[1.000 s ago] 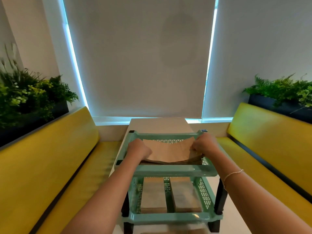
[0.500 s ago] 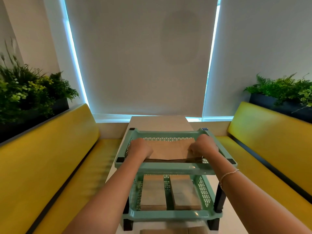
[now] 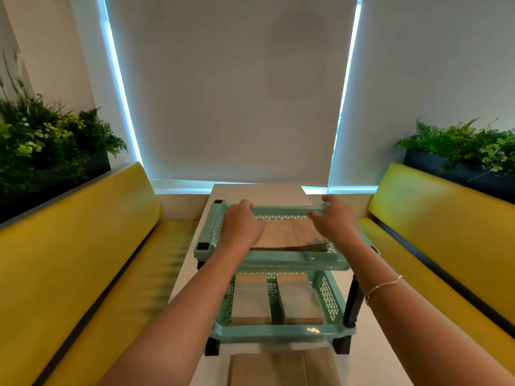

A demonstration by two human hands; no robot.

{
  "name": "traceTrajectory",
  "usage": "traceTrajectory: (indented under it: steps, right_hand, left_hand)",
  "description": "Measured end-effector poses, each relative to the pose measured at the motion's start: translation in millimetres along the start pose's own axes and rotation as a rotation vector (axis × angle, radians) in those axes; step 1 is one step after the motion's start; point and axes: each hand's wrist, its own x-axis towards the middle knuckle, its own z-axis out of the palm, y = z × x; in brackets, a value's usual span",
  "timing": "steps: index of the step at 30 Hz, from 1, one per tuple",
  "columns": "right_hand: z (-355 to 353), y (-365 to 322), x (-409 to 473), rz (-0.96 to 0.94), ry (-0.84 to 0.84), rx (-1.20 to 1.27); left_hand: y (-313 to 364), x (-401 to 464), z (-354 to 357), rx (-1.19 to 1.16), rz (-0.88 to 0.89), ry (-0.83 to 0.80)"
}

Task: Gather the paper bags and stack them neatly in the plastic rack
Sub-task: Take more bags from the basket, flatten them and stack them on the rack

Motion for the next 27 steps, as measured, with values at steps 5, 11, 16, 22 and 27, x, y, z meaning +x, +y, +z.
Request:
traceTrajectory:
  steps: [5, 11, 16, 22, 27]
  right_hand:
    - [-24.5, -2.8, -65.4, -0.087, -0.075, 0.160]
    - [10.9, 62.4, -136.5, 0.091, -0.247, 0.034]
    - [55.6, 126.3, -182.9, 0.279, -0.424, -0.267]
    - [80.0, 133.4, -200.8, 0.360, -0.423, -0.284]
    - [83.1, 118.3, -206.4, 0.279, -0.367, -0.359]
  left_hand:
    - [15.0, -63.1, -11.9, -0.316, 0.058, -0.094]
    - [-33.4, -142.0, 38.5, -0.279, -0.087, -0.423]
    - [-85.8, -190.0, 86.7, 0.090, -0.227, -0.649]
    - [-110.8, -208.7, 104.0, 0.336, -0.172, -0.723]
    - [-111.8, -208.4, 108.6, 0.427, -0.123, -0.684]
